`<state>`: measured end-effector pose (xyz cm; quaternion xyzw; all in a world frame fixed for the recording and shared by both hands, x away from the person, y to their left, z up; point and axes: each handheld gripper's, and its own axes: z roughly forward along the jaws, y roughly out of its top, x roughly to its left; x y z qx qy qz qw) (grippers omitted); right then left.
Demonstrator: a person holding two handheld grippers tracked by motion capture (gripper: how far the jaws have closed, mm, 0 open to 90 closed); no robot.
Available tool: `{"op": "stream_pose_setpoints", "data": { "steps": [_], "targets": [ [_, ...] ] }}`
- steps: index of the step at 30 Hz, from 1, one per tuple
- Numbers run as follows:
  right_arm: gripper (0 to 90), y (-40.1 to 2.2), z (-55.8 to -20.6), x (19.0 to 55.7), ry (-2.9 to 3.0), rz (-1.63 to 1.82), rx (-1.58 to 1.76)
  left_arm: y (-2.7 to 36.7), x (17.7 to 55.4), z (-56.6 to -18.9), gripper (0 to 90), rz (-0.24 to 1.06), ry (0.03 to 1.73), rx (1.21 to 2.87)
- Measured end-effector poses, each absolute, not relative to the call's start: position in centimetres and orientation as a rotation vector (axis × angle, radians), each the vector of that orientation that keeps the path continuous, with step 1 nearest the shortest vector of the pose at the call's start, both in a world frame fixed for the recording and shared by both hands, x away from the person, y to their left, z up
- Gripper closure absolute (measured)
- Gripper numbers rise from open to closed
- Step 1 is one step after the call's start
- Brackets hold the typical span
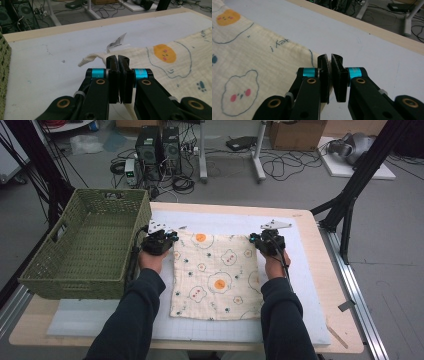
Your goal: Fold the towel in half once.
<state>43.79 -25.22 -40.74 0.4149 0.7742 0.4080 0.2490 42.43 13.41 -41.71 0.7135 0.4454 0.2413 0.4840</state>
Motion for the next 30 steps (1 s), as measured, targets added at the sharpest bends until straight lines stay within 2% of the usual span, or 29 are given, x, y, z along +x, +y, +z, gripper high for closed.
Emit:
{"op": "stream_pose_setpoints", "data": {
  "steps": [11, 17, 30],
  "targets": [
    [85.7, -26.3, -40.6, 40.0, 2.148, 1.219, 1.057, 13.6, 38.1, -41.3, 87.1, 0.570, 0.988, 1.771],
    [85.7, -26.8, -40.4, 37.6, 2.165, 1.236, 1.026, 13.6, 35.3, -41.3, 87.1, 0.612, 0.923, 1.771],
    [85.7, -27.4, -41.6, 31.8, 2.193, 1.272, 0.953, 13.8, 30.6, -41.8, 87.1, 0.592, 0.841, 1.752]
  ]
}}
